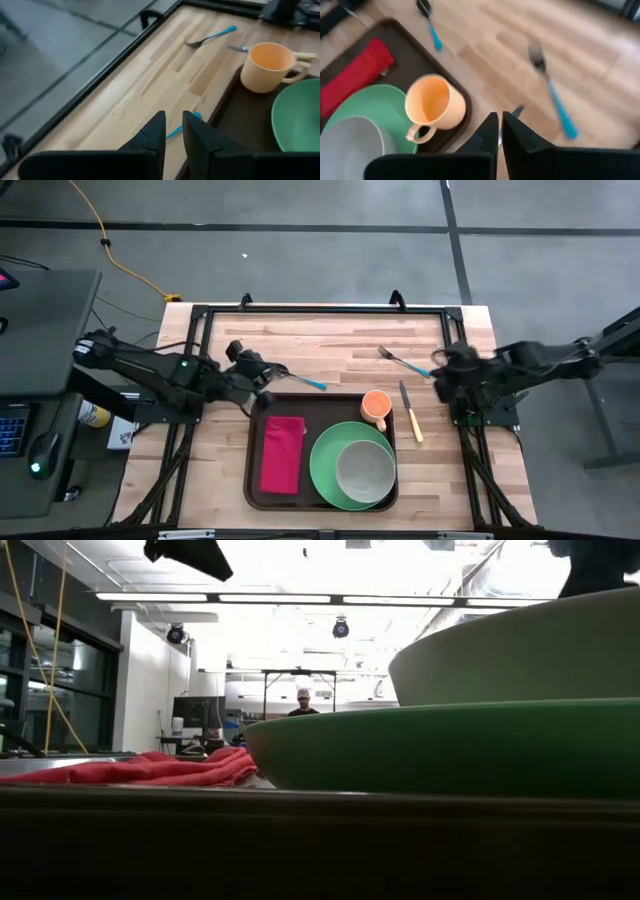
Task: Set up tray
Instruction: Put the yellow knife to the left of the green plate on the red napkin on the brown serving tray
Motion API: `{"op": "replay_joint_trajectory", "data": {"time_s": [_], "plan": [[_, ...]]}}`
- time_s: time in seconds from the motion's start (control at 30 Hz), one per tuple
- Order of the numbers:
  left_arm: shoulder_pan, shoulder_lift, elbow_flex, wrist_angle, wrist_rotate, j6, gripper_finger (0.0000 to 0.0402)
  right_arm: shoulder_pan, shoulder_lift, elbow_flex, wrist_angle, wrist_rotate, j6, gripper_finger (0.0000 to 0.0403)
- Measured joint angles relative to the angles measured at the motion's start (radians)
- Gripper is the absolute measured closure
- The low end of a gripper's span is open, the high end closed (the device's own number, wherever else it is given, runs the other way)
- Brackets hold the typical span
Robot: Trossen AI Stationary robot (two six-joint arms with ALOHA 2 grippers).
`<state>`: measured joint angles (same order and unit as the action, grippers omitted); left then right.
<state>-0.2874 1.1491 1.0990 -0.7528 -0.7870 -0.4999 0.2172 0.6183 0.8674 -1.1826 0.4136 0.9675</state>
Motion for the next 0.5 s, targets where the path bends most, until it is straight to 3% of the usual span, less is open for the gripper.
{"op": "replay_joint_trajectory", "data": {"time_s": [0.2,0.37,0.5], "plan": [[0.0,-0.154,-0.093,0.146,0.109,0.263,0.0314,-0.03,0.085,-0.123,0.134,-0.112,0.169,0.0403],[-0.001,-0.284,-0.167,0.291,0.229,0.466,0.0314,-0.079,0.187,-0.101,0.134,-0.189,0.239,0.0403],[-0.001,-0.368,-0.199,0.308,0.282,0.574,0.0314,-0.125,0.288,-0.046,0.085,-0.232,0.262,0.0403]]}}
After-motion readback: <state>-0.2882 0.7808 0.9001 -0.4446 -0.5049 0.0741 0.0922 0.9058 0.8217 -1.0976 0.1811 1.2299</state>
